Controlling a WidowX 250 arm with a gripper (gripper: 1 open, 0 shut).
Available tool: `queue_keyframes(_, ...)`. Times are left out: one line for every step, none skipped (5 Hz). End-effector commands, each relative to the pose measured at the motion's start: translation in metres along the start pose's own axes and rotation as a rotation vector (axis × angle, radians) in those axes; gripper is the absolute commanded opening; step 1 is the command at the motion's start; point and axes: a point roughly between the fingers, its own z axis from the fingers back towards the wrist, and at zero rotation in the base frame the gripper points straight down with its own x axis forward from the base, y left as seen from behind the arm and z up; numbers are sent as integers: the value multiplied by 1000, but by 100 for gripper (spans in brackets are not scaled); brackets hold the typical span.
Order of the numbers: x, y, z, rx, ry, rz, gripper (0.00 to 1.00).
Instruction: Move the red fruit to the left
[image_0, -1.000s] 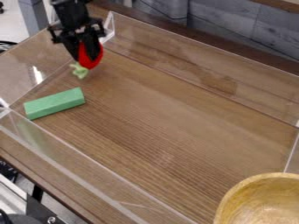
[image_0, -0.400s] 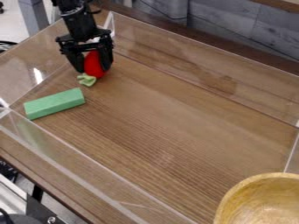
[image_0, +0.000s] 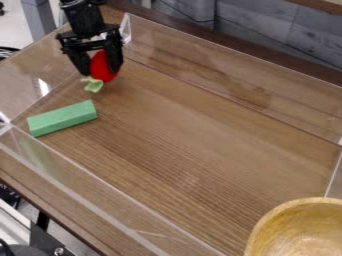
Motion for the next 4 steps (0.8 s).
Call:
queue_keyframes(8, 2, 39, 23, -120, 11, 100)
queue_keyframes(6, 9, 42, 16, -135, 41, 100)
queue_keyframes(3, 4, 37, 11, -145, 61, 100)
queue_keyframes(2, 2, 28, 12, -148, 83, 100)
